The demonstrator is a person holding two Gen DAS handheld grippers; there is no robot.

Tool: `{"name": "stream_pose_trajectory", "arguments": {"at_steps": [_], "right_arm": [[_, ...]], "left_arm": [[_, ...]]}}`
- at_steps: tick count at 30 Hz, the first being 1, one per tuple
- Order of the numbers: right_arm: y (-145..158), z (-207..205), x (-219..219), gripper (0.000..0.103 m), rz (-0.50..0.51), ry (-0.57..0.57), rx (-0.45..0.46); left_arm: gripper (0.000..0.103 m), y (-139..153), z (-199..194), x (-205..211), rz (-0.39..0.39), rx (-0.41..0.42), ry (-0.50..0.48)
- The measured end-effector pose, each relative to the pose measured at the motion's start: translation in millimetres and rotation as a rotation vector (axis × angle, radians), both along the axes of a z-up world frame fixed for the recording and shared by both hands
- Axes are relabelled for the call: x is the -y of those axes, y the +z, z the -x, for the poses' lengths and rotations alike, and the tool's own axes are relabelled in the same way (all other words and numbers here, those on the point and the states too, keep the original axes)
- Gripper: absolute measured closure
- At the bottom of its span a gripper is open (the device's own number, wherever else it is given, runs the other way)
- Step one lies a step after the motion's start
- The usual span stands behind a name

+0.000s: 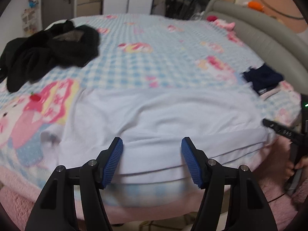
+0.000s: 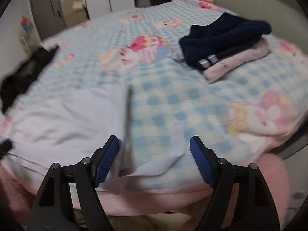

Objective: Fold clothes

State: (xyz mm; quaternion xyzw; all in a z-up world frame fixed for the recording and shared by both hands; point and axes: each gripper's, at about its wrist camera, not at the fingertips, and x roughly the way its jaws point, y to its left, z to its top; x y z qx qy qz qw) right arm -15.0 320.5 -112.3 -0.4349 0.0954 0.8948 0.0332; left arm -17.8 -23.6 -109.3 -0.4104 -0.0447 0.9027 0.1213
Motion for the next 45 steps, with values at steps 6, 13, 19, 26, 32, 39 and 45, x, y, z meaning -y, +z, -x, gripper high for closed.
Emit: {"name": "stream_pose_trajectory", "arguments": {"at_steps": [6,13,19,26,32,39,45], "right_arm": [[-14,5,7,0.024,0.197,0.117,0.059],[-27,14,7,0.014,0.21,0.114,0.106],[-24,16,11,0.037,0.184,0.081,0.057],[-19,14,-3,0.042,0.304,0.07,0.024],[-35,28,13,0.012,0.272,0.118,0.088],[-20,26,29,0.044,0.172,0.142,0.031],[4,17,29,0.055,0.275,0.182,-0.052]], "left_arm": [[0.037,7,17,-47,-0.022,-0.018,-0.124],[0.037,-33,32,-85,0.023,0.107,-0.178],[0.036,-12,17,-76,-0.142,0.043,-0.223],[0.034,-19,27,-95,-0.158,0.091,-0.272],[0.034,-34,23,-95,-0.133,0.114,-0.305],[0.034,-35,24,-95,-0.135,0.108,-0.306],[0.034,-37,25,-95,-0.148,0.109,-0.302]]}}
